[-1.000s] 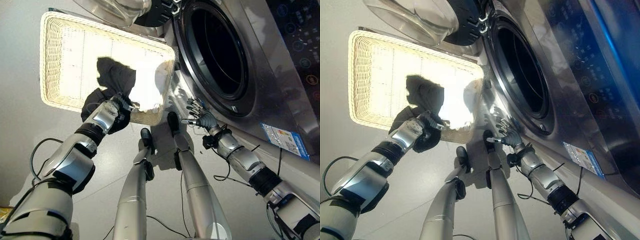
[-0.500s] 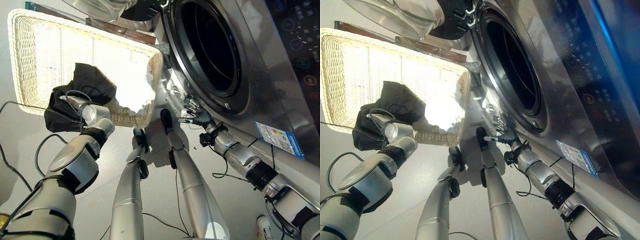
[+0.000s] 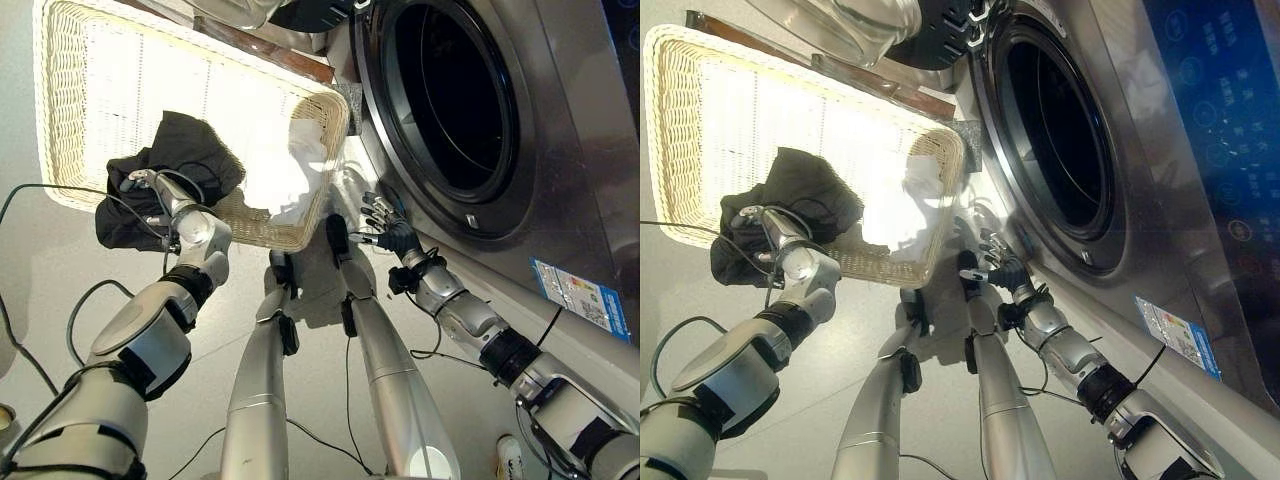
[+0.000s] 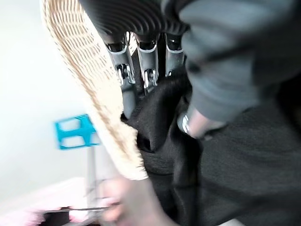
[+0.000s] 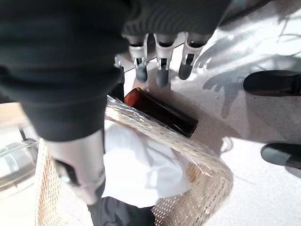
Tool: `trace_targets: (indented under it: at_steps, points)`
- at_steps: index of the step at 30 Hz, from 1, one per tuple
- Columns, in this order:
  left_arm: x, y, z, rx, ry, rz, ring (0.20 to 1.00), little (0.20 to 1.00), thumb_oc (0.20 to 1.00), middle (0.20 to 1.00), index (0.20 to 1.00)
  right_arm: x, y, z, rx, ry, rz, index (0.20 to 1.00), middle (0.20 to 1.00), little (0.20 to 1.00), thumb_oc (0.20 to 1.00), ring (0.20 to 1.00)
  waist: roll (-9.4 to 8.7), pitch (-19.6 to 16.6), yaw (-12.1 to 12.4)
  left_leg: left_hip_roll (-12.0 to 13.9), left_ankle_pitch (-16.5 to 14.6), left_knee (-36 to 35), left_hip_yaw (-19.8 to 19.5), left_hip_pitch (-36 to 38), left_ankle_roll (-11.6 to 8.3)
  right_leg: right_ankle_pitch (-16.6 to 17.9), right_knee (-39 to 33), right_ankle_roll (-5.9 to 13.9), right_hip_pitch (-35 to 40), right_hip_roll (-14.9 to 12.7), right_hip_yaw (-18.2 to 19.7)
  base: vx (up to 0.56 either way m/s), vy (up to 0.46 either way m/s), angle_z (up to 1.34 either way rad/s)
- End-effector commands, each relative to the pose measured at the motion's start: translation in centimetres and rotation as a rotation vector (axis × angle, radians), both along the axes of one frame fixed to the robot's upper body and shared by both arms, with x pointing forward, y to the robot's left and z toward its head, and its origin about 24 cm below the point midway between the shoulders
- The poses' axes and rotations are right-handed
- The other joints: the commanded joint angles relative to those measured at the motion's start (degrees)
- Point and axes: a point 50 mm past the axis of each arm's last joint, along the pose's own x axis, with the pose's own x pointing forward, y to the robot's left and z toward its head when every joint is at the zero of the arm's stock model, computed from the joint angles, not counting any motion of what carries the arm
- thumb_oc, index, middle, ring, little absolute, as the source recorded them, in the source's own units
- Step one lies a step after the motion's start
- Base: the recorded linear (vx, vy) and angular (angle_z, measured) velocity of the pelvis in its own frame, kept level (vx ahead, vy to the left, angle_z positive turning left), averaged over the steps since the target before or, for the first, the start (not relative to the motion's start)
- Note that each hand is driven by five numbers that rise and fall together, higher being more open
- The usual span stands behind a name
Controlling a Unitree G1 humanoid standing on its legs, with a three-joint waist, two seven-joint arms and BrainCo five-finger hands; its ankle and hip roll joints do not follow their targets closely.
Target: Put the clothes into the washing machine.
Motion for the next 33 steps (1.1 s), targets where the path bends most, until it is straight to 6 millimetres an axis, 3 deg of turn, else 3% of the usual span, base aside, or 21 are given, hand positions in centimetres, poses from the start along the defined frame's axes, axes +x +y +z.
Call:
trace_targets:
  at_steps: [1,4,7,9,12,17,18,20,21,22,27,28,30,33]
  points:
    - [-1.5,5.1,-0.9,-0.402,-0.314,0.02,0.2,0.2,0.2,0.2,0.2,-1.0,-0.2,0.3,0.085,-0.026,0.006,1.0,1.0,1.0,1.0,1.0,-1.37,-0.79,1.99,-0.95,4.94,-2.85,1.23,1.03,-4.15,-2.35,0.16,5.1,2.26,-0.11,-2.59,0.0,0.0,0.0]
    - [-1.4,6.0,-1.0,-0.634,-0.507,-0.035,0.2,0.2,0.2,0.2,0.2,-1.0,-0.5,0.3,0.077,-0.018,0.003,1.0,1.0,1.0,1.0,1.0,-0.73,-0.79,2.08,-1.06,5.38,-3.21,1.0,1.67,-4.16,-3.02,0.71,4.89,2.81,0.07,-2.66,0.0,0.0,0.0]
    - [-1.2,6.3,-0.5,-0.721,-0.612,-0.072,0.2,0.2,0.2,0.2,0.2,-0.9,-0.7,0.2,0.069,-0.013,0.002,1.0,1.0,1.0,1.0,1.0,-0.41,-0.79,2.1,-1.09,5.48,-3.12,0.94,2.02,-4.22,-3.39,0.97,4.79,3.25,0.03,-2.73,0.0,0.006,0.01]
    - [-0.9,6.2,1.2,-0.929,-0.847,-0.143,0.2,0.2,0.2,0.2,0.2,-1.1,-1.0,0.2,0.055,-0.004,-0.01,1.0,1.0,1.0,1.0,1.0,0.3,-0.79,2.38,-1.19,5.36,-2.92,0.69,2.8,-4.35,-3.9,1.06,4.62,4.09,-0.07,-2.97,0.01,0.026,0.08]
    - [-1.1,6.4,2.9,-1.081,-1.077,-0.217,0.2,0.2,0.2,0.2,0.2,-1.6,-1.4,-0.1,0.047,0.002,-0.026,1.0,1.0,1.0,1.0,1.0,0.86,-0.79,2.89,-1.23,5.07,-3.17,0.42,3.85,-4.22,-4.65,1.24,4.44,5.12,-0.28,-3.39,-0.01,0.0,0.12]
    - [-1.5,5.4,3.2,-1.376,-1.426,-0.366,0.2,0.2,0.2,0.2,0.2,-2.5,-1.2,-0.9,0.05,0.005,-0.04,1.0,1.0,1.0,1.0,1.0,1.21,-0.79,3.95,-1.3,4.93,-4.13,-0.12,5.71,-3.97,-6.03,1.76,3.96,6.97,-0.21,-4.26,-0.03,-0.031,0.06]
    - [-1.6,4.5,3.8,-1.494,-1.544,-0.471,0.2,0.2,0.2,0.2,0.2,-2.7,-0.9,-1.1,0.055,-0.002,-0.04,1.0,1.0,1.0,1.0,1.0,1.25,-0.79,4.3,-1.22,4.88,-4.45,-0.27,6.22,-3.88,-6.51,2.1,3.8,7.34,-0.08,-4.4,-0.02,-0.03,0.08]
    - [-1.8,4.0,4.1,-1.564,-1.597,-0.548,0.2,0.2,0.2,0.2,0.2,-2.9,-0.9,-1.2,0.058,-0.008,-0.041,1.0,1.0,1.0,1.0,1.0,1.29,-0.79,4.52,-1.2,4.87,-4.66,-0.35,6.51,-3.85,-6.73,2.22,3.73,7.59,-0.02,-4.5,-0.02,-0.036,0.09]
    - [-2.1,3.2,4.7,-1.665,-1.643,-0.683,0.2,0.2,0.2,0.2,0.2,-3.1,-0.8,-1.2,0.066,-0.016,-0.043,1.0,1.0,1.0,1.0,1.0,1.36,-0.79,4.91,-1.23,4.88,-5.1,-0.48,7.06,-3.81,-6.96,2.28,3.7,8.08,0.06,-4.7,-0.03,-0.075,0.09]
    - [-2.8,1.7,5.0,-1.831,-1.646,-0.865,0.2,0.2,0.2,0.2,0.2,-3.7,-0.8,-1.4,0.08,-0.028,-0.047,1.0,1.0,1.0,1.0,1.0,1.53,-0.79,5.55,-1.29,4.87,-5.77,-0.8,8.01,-3.73,-7.3,2.24,3.62,9.01,0.16,-4.9,-0.03,-0.074,0.06]
    - [-4.4,-1.4,4.4,-2.072,-1.552,-1.158,0.2,0.2,0.2,0.2,0.2,-4.2,-0.5,-1.4,0.088,-0.054,-0.046,1.0,1.0,1.0,1.0,1.0,1.99,-0.79,6.79,-1.54,5.05,-7.15,-1.57,9.65,-3.49,-7.73,2.15,3.57,10.54,0.3,-5.37,-0.03,-0.044,0.09]
    - [-5.4,-2.9,4.6,-2.192,-1.458,-1.306,0.2,0.2,0.2,0.2,0.2,-4.3,-0.4,-1.3,0.085,-0.068,-0.046,1.0,1.0,1.0,1.0,1.0,2.38,-0.79,7.42,-1.69,5.31,-8.11,-2.01,10.87,-3.44,-7.88,1.92,3.52,11.61,0.26,-5.66,-0.03,-0.016,0.19]
    - [-6.2,-3.6,4.8,-2.28,-1.378,-1.401,0.2,0.2,0.2,0.2,0.2,-4.3,-0.4,-1.1,0.082,-0.078,-0.041,1.0,1.0,1.0,1.0,1.0,2.67,-0.79,7.83,-1.79,5.39,-8.6,-2.23,11.66,-3.38,-7.95,1.69,3.52,12.32,0.16,-5.84,-0.03,-0.008,0.1]
    - [-8.6,-6.1,5.4,-2.422,-1.011,-1.669,0.2,0.2,0.2,0.2,0.2,-4.3,-0.3,0.3,0.061,-0.157,0.0,1.0,1.0,1.0,1.0,1.0,3.63,-0.79,9.13,-2.15,5.76,-9.97,-3.05,13.5,-3.18,-8.0,1.18,3.54,14.1,-0.24,-6.52,-0.06,-0.001,0.05]
